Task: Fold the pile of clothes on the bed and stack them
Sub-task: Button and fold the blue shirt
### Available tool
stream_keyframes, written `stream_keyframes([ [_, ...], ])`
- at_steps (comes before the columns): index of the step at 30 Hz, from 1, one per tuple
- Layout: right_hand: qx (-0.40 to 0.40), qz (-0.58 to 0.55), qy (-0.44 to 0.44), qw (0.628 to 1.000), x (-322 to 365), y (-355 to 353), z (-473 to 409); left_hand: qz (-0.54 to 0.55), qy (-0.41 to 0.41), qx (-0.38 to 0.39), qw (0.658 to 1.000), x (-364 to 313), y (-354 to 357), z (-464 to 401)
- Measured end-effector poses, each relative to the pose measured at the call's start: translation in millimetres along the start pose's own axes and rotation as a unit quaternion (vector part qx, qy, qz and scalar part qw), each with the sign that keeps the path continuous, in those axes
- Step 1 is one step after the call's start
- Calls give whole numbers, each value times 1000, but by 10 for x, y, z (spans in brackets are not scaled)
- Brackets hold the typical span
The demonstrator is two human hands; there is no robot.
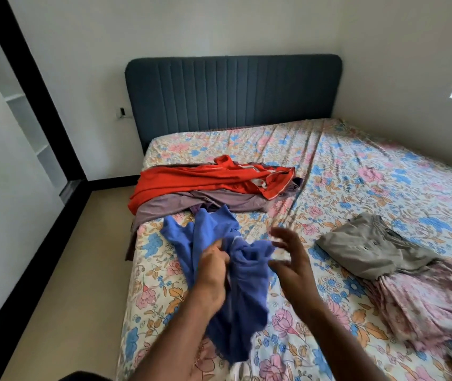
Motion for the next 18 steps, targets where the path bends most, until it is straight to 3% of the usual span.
stream_keyframes([
  [3,139,0,42,989,-8,137,-491,6,45,145,988,-602,54,-5],
  [5,258,28,48,964,74,372,-752,-139,122,200,962,-999,69,18],
  [7,303,107,15,947,175,592,-967,-353,223,174,892,-1359,-12,-42],
  [10,250,168,-40,953,400,733,-1270,-602,294,38,741,-1823,-360,-178],
  [11,219,173,-79,957,542,744,-1339,-631,309,-5,711,-1953,-513,-209],
  [14,178,96,-161,966,1121,876,-1412,-603,343,-170,700,-2328,-1077,-227],
  [17,220,30,-223,949,1573,1108,-1323,-526,402,-368,653,-2527,-1348,5],
  [18,248,21,-229,941,1640,1176,-1274,-489,381,-424,661,-2528,-1401,78],
])
Point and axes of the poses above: each hand's wrist, its own z-axis away from the middle knuckle, its own y-axis out of the palm, x = y × z, the point moved 7 cm from there along -z, towards the middle knuckle, and after that the axes turned 4 degrees about -z, right-handed, at the moved point
